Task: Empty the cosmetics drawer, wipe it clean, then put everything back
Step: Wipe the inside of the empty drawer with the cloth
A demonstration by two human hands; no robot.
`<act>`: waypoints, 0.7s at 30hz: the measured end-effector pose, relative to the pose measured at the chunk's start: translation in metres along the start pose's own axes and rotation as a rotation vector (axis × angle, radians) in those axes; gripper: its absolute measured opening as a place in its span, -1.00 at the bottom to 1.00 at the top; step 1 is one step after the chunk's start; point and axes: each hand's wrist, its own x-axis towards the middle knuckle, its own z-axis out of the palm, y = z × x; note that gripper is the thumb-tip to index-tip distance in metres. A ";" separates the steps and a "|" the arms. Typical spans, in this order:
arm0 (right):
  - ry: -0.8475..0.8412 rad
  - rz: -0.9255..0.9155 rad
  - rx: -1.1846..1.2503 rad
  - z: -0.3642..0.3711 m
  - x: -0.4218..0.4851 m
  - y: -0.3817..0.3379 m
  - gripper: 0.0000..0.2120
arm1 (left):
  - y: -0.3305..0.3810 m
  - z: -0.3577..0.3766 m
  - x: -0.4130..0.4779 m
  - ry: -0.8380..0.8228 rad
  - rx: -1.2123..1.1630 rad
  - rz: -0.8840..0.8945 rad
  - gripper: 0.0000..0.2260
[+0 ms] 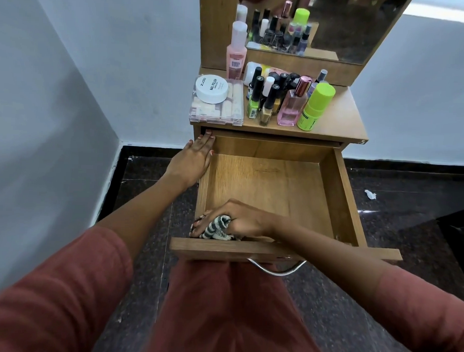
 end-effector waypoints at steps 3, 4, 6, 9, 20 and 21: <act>0.047 0.020 0.040 0.001 -0.003 -0.001 -0.51 | 0.000 0.001 0.000 0.011 0.008 -0.003 -0.58; 0.056 0.030 0.045 0.001 -0.005 -0.002 -0.56 | 0.000 0.001 0.000 0.013 0.010 -0.002 -0.58; 0.063 0.054 0.025 -0.001 -0.008 -0.002 -0.59 | 0.000 0.002 0.001 0.012 -0.002 -0.003 -0.58; 0.031 0.072 -0.063 -0.003 -0.014 0.002 -0.58 | 0.000 0.002 0.001 0.014 -0.009 -0.006 -0.58; 0.169 0.043 0.210 0.003 -0.012 -0.012 -0.70 | 0.001 0.002 0.002 -0.012 -0.044 -0.031 -0.58; 0.163 0.049 0.193 0.002 -0.013 -0.012 -0.70 | 0.002 0.002 0.002 -0.010 -0.038 -0.031 -0.58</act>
